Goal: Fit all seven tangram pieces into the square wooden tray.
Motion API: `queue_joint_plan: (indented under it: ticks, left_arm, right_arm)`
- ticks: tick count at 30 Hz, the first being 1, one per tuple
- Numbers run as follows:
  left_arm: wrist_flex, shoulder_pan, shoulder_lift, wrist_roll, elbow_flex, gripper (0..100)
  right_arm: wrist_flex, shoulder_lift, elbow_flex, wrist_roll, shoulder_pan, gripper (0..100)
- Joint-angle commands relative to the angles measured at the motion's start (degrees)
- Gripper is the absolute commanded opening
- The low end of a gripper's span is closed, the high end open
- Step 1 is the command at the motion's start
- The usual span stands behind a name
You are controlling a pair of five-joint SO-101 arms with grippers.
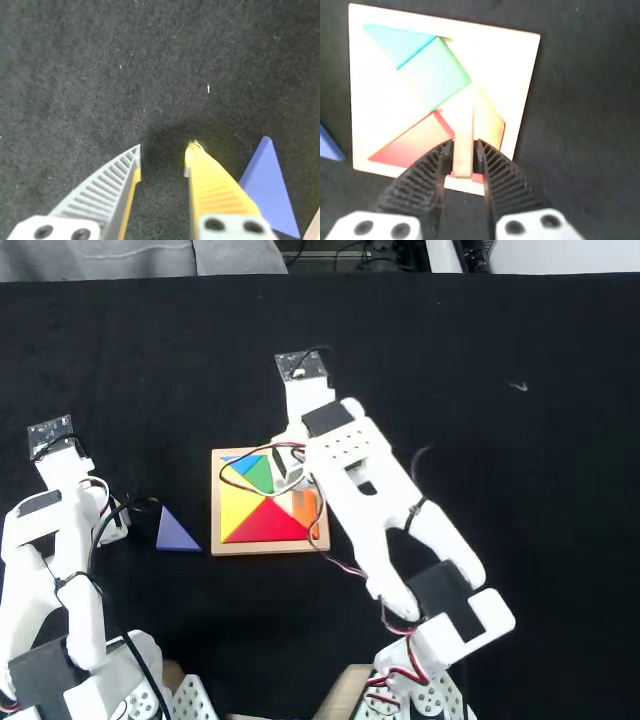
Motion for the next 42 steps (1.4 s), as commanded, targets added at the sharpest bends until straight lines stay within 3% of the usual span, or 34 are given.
queue_joint_plan:
  ticks: [1,21,28,31,42]
  left_arm:
    - [-0.9,-0.2,-1.6,0.3,-0.1,15]
    - [-0.9,-0.4,-1.6,0.3,-0.1,15]
    - [-0.9,-0.4,-1.6,0.3,-0.1,15]
    - [-0.9,-0.4,-1.6,0.3,-0.1,15]
    - [-0.9,-0.4,-1.6,0.3,-0.1,15]
  right_arm:
    - [-1.2,3.4,-2.6,-0.7,-2.0,1.1]
    - [-1.1,10.7,-8.4,-0.4,-2.1,1.4]
    - [-1.0,10.5,-8.3,0.9,-3.0,17.2]
    - [-1.0,10.2,-8.3,3.9,-4.7,17.8]
    - [4.0,10.2,-13.1,3.7,-5.4,17.8]
